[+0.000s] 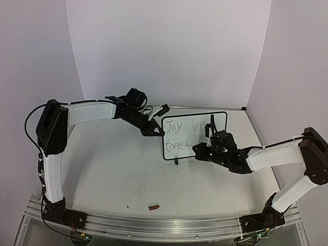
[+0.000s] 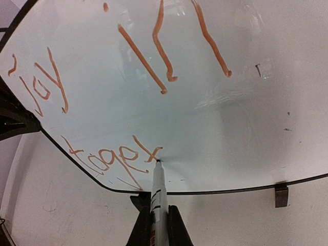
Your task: Write a sentence on the whiteboard
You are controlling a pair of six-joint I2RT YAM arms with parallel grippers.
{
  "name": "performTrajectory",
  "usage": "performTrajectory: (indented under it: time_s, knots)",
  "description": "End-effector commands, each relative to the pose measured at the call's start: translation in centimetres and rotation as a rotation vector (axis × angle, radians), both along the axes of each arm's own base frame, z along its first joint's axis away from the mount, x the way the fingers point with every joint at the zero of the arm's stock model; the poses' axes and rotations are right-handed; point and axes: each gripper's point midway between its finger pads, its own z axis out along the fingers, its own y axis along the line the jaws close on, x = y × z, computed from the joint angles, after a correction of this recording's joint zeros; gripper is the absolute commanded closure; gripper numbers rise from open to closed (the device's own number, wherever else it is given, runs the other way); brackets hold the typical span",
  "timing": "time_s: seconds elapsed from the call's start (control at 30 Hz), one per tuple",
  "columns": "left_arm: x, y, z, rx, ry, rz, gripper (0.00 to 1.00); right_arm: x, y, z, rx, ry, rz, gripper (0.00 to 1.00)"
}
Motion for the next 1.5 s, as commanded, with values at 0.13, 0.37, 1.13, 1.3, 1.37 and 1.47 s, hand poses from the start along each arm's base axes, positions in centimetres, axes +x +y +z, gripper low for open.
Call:
performTrajectory:
  time_s: [0.13,0.37,1.13,1.3,1.37,1.47]
  knots:
    - [-0.2,1.1,0.6,0.040,-0.035,0.016,1.00,0.0,-1.1,-1.8,-0.019,0.028,-0.049,1.00]
    - [-0.2,1.1,0.7,0.039,-0.034,0.017,1.00,0.6,-1.6,-0.3,-0.010,-0.012,-0.084,1.00]
    - [-0.2,1.1,0.6,0.040,-0.035,0.015,1.00,1.1,-1.3,4.8,0.015,-0.120,-0.063,1.00]
    - [-0.2,1.1,0.7,0.038,-0.036,0.015,1.00,1.5,-1.1,4.8,0.003,-0.123,-0.066,1.00]
    - [-0.2,1.1,0.8,0.037,-0.036,0.016,1.00,1.7,-1.1,4.7,-0.003,-0.125,-0.071,1.00]
    - [-0.2,1.1,0.7,0.038,-0.036,0.015,1.00,1.8,-1.3,4.7,-0.010,-0.127,-0.087,1.00]
